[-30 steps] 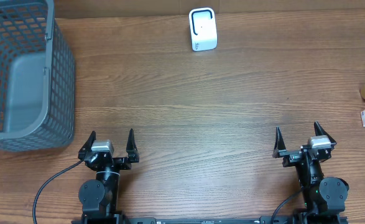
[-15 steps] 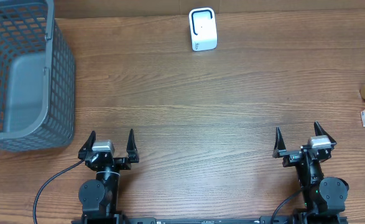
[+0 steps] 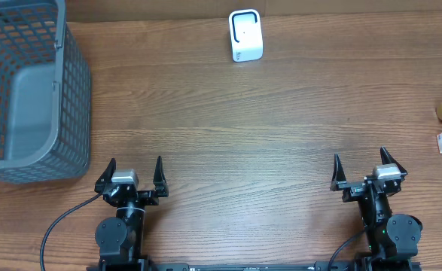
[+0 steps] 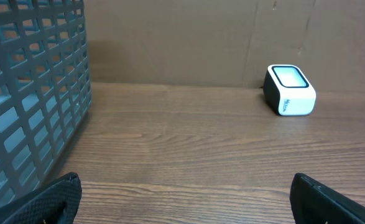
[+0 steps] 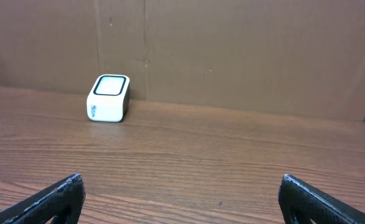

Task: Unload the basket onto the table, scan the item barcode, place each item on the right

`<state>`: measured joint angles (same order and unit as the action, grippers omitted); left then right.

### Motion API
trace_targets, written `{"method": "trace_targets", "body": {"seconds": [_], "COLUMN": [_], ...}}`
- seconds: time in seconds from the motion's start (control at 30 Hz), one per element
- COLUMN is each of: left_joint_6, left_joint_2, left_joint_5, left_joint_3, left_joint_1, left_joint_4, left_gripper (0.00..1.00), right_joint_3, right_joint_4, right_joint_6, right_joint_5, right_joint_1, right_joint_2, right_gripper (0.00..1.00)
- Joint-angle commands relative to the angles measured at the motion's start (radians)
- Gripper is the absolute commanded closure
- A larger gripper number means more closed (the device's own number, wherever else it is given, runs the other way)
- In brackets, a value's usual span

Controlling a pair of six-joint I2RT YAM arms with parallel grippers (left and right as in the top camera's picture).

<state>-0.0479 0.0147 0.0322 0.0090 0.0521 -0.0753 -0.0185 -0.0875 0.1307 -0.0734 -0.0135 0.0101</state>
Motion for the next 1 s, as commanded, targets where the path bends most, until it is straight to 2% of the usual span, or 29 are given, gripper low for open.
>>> {"method": "trace_targets", "body": {"seconds": [0.0, 0.73, 0.97], "left_joint_6": [0.023, 0.023, 0.023], "left_joint_2": [-0.011, -0.011, -0.011], "left_joint_5": [-0.006, -0.006, -0.006], "left_joint_3": [-0.004, -0.004, -0.004], "left_joint_1": [-0.01, -0.01, -0.01], "left_joint_4": [-0.002, -0.002, -0.002], "left_gripper": [0.0, 0.0, 0.0], "right_joint_3": [0.01, 0.01, 0.01], "right_joint_4": [0.007, 0.006, 0.007], "right_joint_6": [0.0, 0.0, -0.053], "right_joint_5": [0.002, 0.005, 0.003], "right_joint_1": [0.003, 0.003, 0.003], "right_joint_2": [-0.007, -0.007, -0.007], "right_gripper": [0.0, 0.0, 0.0]}}
